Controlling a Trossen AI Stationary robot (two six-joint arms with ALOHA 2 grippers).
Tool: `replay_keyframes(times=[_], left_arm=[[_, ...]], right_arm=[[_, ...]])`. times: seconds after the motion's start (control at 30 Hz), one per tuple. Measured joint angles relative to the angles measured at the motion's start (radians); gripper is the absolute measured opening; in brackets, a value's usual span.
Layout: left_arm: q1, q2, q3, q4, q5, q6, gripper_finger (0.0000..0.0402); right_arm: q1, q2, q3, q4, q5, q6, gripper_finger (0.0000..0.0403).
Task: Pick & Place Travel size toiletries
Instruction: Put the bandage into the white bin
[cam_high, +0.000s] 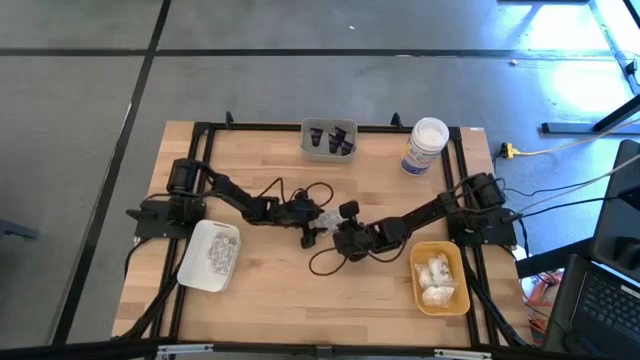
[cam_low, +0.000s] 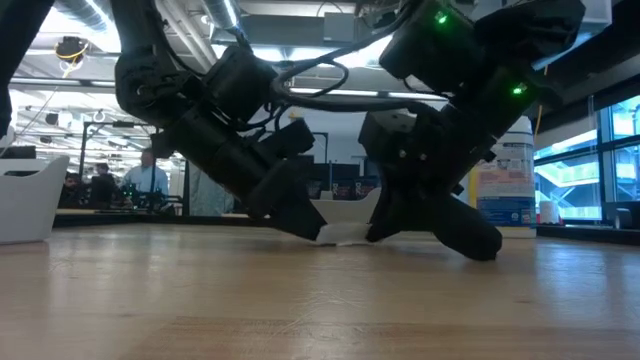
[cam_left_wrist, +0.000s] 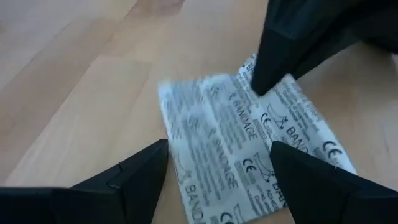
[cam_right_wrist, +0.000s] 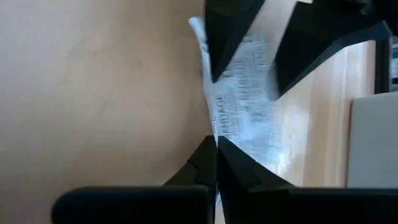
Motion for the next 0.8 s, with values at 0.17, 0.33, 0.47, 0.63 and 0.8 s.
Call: replay_keyframes(times=[0.17,0.33,0.47,0.63,0.8], left_arm=[[-0.004,-0.074,-0.005,-0.100,0.017,0.060,0.0281],[-0.003,-0.177,-0.008,-0.269,0.024,0.094,0.0281],[-0.014,-0.248,-0.005,-0.330,0.007,0.096,0.0281],[-0.038,-0.272,-0.004,-0.311,0.028,0.104,0.0281],[-0.062,-0.272,-0.004,-0.310,-0.002,0.167,0.0281]], right_arm=[[0.032,-0.050,-0.002,-0.056,0.002,0.133,0.0003],[0.061,-0.125,-0.001,-0.104,-0.015,0.201,0.0002],[0.077,-0.170,-0.001,-0.111,-0.032,0.214,0.0001],[0.076,-0.194,0.000,-0.124,-0.035,0.238,0.0001],[0.077,-0.196,0.000,-0.120,-0.103,0.276,0.0001]])
